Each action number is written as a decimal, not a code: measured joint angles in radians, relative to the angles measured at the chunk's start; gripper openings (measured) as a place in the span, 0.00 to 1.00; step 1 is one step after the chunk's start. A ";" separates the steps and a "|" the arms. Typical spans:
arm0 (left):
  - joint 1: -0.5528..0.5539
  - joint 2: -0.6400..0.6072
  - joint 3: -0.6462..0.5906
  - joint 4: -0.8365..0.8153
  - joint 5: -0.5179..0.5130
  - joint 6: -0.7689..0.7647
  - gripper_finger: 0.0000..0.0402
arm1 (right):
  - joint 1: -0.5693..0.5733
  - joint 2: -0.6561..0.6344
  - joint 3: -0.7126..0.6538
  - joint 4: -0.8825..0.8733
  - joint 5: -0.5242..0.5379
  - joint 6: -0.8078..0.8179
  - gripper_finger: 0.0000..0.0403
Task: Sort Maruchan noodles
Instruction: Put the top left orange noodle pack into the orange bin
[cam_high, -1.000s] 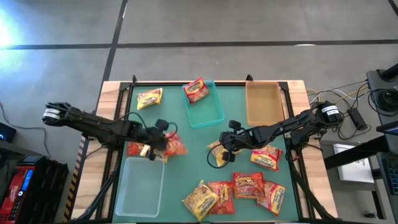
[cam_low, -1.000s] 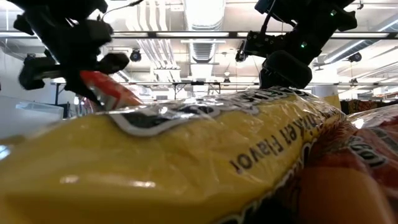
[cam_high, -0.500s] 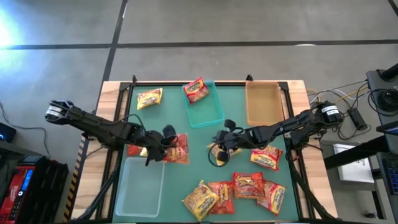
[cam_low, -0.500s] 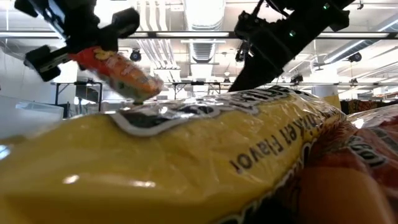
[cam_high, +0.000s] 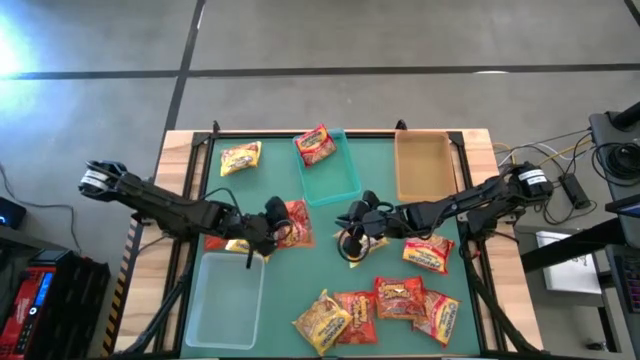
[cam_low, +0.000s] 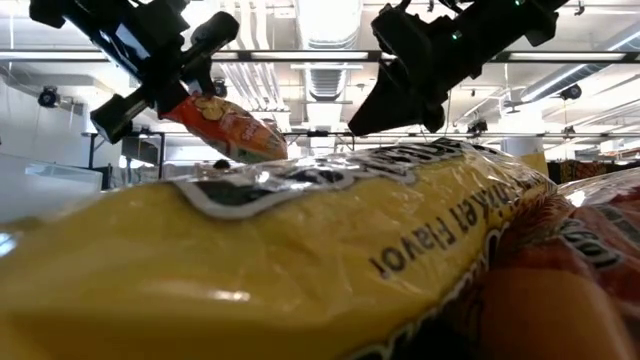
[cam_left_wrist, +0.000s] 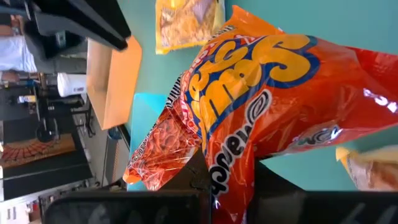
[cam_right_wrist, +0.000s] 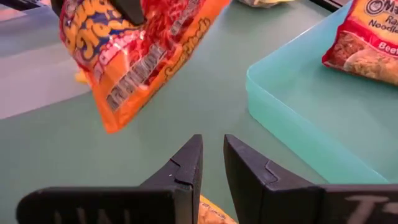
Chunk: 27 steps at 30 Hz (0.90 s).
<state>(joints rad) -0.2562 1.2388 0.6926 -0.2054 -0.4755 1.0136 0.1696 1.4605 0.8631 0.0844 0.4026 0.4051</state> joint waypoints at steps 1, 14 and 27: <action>-0.003 0.011 0.000 0.005 -0.010 0.000 0.02 | 0.000 0.000 0.000 0.004 -0.009 0.013 0.14; -0.045 0.126 0.001 0.104 -0.124 0.048 0.02 | -0.003 0.000 0.000 0.077 -0.021 0.319 0.14; -0.143 0.137 0.003 0.283 -0.223 0.075 0.02 | -0.090 -0.001 0.000 0.115 -0.281 0.520 0.17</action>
<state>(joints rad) -0.3994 1.3762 0.6952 0.0777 -0.6990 1.0882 0.0792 1.4593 0.8635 0.1996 0.1217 0.9252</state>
